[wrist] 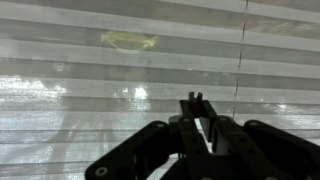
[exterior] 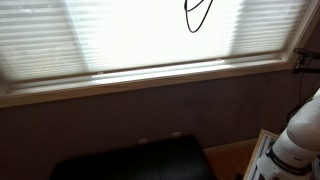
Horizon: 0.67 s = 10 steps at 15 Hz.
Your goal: Pull down the window blind
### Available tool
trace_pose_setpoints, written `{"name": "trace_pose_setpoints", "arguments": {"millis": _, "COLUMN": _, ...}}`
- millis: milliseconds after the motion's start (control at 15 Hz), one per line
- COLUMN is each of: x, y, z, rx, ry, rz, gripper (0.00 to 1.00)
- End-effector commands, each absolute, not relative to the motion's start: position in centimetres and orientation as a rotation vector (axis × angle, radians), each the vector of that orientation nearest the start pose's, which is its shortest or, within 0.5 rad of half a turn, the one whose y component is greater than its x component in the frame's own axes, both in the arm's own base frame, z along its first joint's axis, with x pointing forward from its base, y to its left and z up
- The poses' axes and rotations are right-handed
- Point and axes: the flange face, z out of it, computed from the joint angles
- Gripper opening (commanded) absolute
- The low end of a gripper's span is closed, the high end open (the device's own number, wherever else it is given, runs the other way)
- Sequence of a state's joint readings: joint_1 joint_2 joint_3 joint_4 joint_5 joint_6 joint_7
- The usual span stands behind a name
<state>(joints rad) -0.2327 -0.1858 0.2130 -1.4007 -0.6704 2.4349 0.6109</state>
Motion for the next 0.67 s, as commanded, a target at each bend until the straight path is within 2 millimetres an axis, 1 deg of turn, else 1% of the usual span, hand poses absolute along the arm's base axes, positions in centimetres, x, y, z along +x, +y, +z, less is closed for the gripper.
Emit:
{"name": "trace_pose_setpoints", "arguments": {"millis": 0, "x": 47.2, "y": 1.2, "z": 85.8, "rx": -2.834, "ry": 0.585, "rz": -1.924, "gripper": 0.04}}
{"name": "trace_pose_setpoints", "arguments": {"millis": 200, "x": 46.1, "y": 1.1, "z": 84.1, "rx": -2.868, "ry": 0.596, "rz": -1.874, "gripper": 0.04}}
{"name": "trace_pose_setpoints", "arguments": {"millis": 467, "x": 45.1, "y": 0.7, "z": 80.3, "rx": -2.908, "ry": 0.63, "rz": -1.748, "gripper": 0.04}}
{"name": "trace_pose_setpoints", "arguments": {"millis": 600, "x": 44.4, "y": 0.4, "z": 79.0, "rx": -2.927, "ry": 0.64, "rz": -1.709, "gripper": 0.04}}
